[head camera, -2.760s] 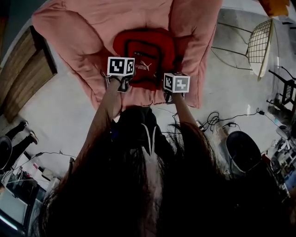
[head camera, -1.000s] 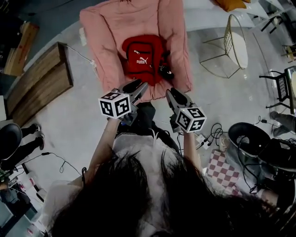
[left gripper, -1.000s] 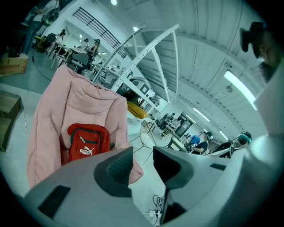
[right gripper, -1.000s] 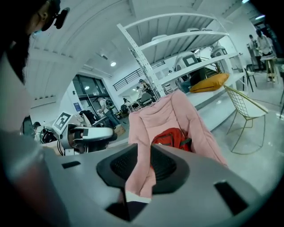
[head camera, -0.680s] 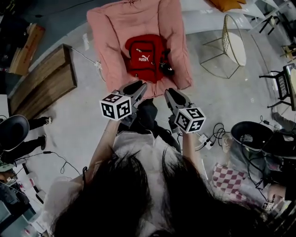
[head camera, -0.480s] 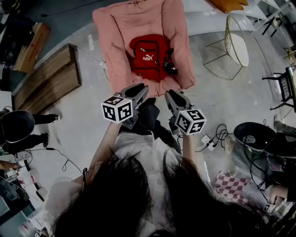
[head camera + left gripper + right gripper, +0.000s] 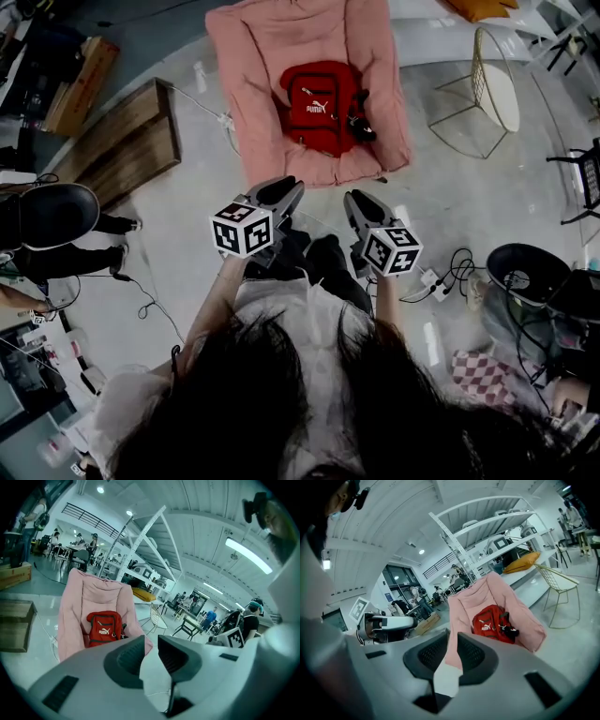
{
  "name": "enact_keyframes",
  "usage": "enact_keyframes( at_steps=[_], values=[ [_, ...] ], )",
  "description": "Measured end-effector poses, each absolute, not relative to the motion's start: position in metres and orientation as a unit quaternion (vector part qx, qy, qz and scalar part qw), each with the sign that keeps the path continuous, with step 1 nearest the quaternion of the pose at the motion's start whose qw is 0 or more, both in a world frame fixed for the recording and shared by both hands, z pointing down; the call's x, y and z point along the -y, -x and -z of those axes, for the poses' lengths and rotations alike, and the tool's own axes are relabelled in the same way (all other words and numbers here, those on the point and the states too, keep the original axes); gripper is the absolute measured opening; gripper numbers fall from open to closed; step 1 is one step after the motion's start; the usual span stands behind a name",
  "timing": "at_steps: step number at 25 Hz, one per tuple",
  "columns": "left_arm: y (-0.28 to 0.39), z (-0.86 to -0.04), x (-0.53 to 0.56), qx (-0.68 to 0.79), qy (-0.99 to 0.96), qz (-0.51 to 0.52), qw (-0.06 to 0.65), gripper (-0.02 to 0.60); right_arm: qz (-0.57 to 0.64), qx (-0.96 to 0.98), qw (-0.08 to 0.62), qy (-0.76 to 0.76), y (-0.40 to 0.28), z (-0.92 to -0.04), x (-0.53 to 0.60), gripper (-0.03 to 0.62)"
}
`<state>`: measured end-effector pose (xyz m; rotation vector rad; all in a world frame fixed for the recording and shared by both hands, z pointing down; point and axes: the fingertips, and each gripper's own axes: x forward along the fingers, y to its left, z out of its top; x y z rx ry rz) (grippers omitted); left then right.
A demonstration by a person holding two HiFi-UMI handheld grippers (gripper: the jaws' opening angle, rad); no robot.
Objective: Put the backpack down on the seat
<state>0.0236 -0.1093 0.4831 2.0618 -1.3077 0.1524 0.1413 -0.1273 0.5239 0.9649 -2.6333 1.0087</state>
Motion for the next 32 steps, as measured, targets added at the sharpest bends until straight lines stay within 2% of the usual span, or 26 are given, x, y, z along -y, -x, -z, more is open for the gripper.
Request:
enact_keyframes(
  at_steps=[8, 24, 32],
  values=[
    [0.012, -0.49, 0.085, 0.515, -0.78, -0.04, 0.354, 0.097, -0.323, 0.886, 0.115, -0.311, -0.123, -0.529, 0.104, 0.077],
    [0.095, -0.472, -0.037, 0.477, -0.819, -0.034, 0.317, 0.097, -0.284, 0.895, 0.102, -0.329, -0.001, -0.491, -0.004, 0.077],
    [0.112, -0.477, -0.092, 0.449, -0.836, -0.028, 0.315, 0.097, -0.292, 0.887, 0.097, -0.344, 0.026, -0.496, -0.074, 0.077]
  ],
)
